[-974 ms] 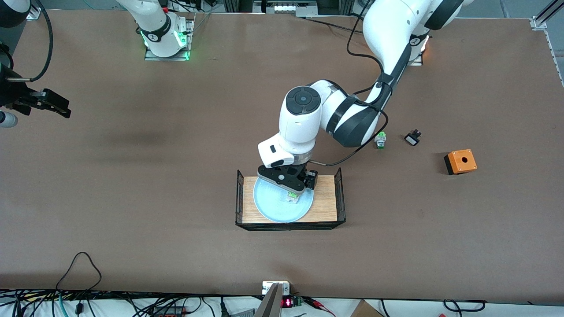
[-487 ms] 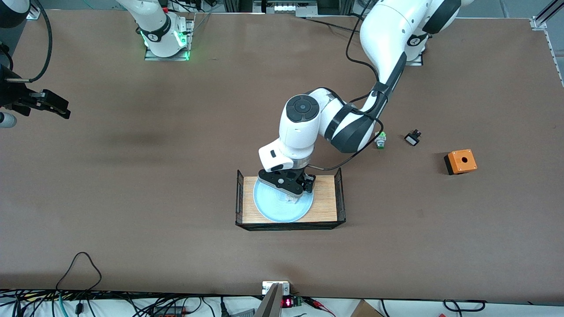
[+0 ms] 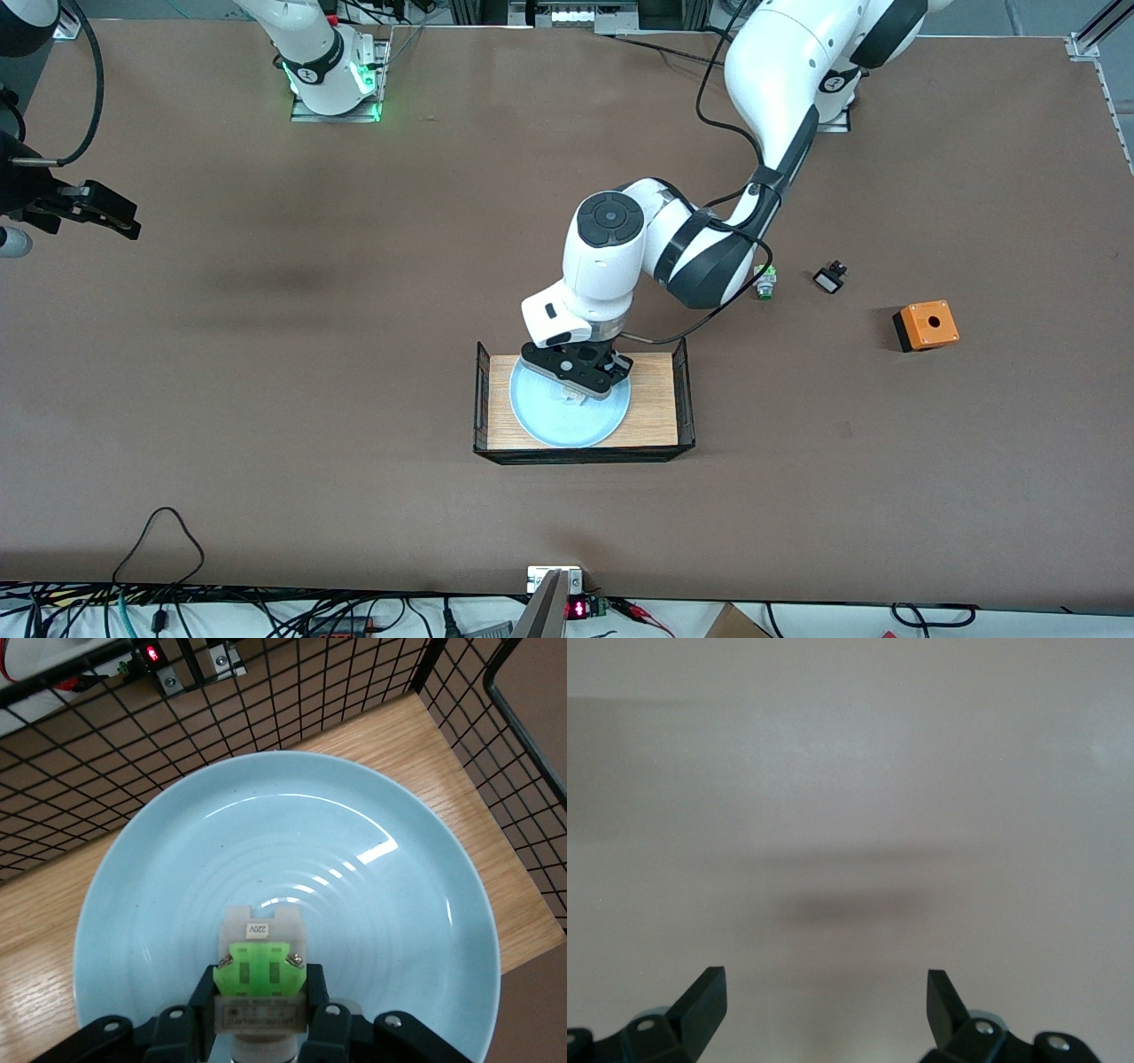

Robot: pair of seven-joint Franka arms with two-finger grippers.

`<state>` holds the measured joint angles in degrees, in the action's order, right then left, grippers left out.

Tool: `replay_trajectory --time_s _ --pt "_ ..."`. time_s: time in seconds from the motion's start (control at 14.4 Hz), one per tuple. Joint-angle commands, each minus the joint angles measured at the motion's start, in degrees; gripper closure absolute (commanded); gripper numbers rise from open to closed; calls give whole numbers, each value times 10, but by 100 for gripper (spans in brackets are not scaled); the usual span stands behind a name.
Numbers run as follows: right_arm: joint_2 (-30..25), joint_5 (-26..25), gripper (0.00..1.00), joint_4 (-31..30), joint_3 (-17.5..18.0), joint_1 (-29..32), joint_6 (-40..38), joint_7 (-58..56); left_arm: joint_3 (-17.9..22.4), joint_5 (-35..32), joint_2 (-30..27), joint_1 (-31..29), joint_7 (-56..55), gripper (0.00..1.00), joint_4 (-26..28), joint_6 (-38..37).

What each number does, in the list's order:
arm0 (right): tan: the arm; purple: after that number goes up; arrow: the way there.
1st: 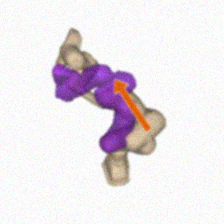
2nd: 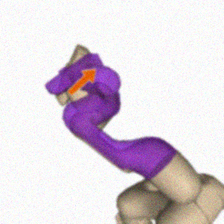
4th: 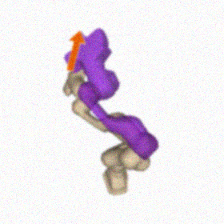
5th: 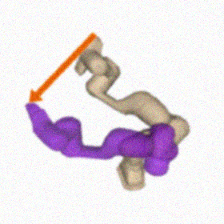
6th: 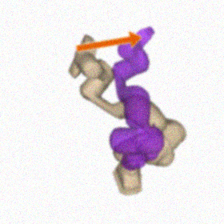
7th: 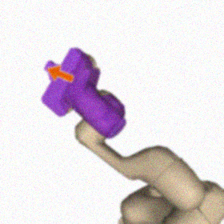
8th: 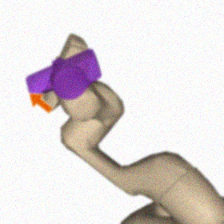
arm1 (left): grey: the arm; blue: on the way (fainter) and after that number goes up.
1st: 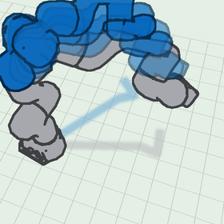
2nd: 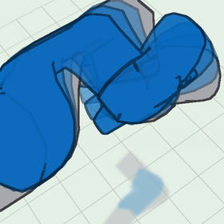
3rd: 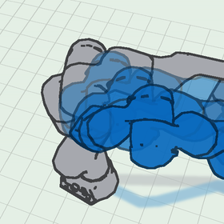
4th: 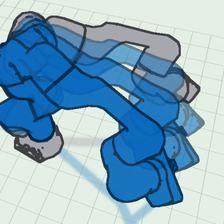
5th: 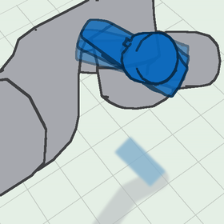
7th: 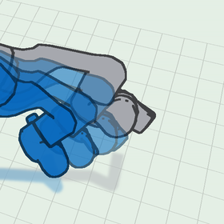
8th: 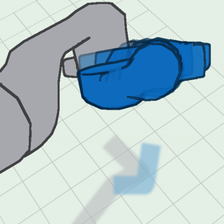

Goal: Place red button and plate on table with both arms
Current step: 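Lower the left gripper and grasp the green button module on the plate, then lift the green module with the left gripper toward the orange box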

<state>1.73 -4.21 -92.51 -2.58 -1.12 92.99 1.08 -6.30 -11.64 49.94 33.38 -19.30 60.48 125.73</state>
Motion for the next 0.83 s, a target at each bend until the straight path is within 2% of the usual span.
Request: replay_trajectory --time_s 0.0,0.28,0.56,0.76 --pt "-6 11 0 -5 -1 2 5 -6 0 9 -26 -4 -7 69 6 -10" --pt "-6 11 0 -5 -1 1 5 -6 0 23 -92 -12 -9 69 3 -140" --pt "-5 11 0 -5 0 0 1 2 -6 45 -173 -62 -3 69 8 -288" --pt "-3 11 0 -5 0 1 4 1 -5 48 -208 -87 0 69 16 -396"
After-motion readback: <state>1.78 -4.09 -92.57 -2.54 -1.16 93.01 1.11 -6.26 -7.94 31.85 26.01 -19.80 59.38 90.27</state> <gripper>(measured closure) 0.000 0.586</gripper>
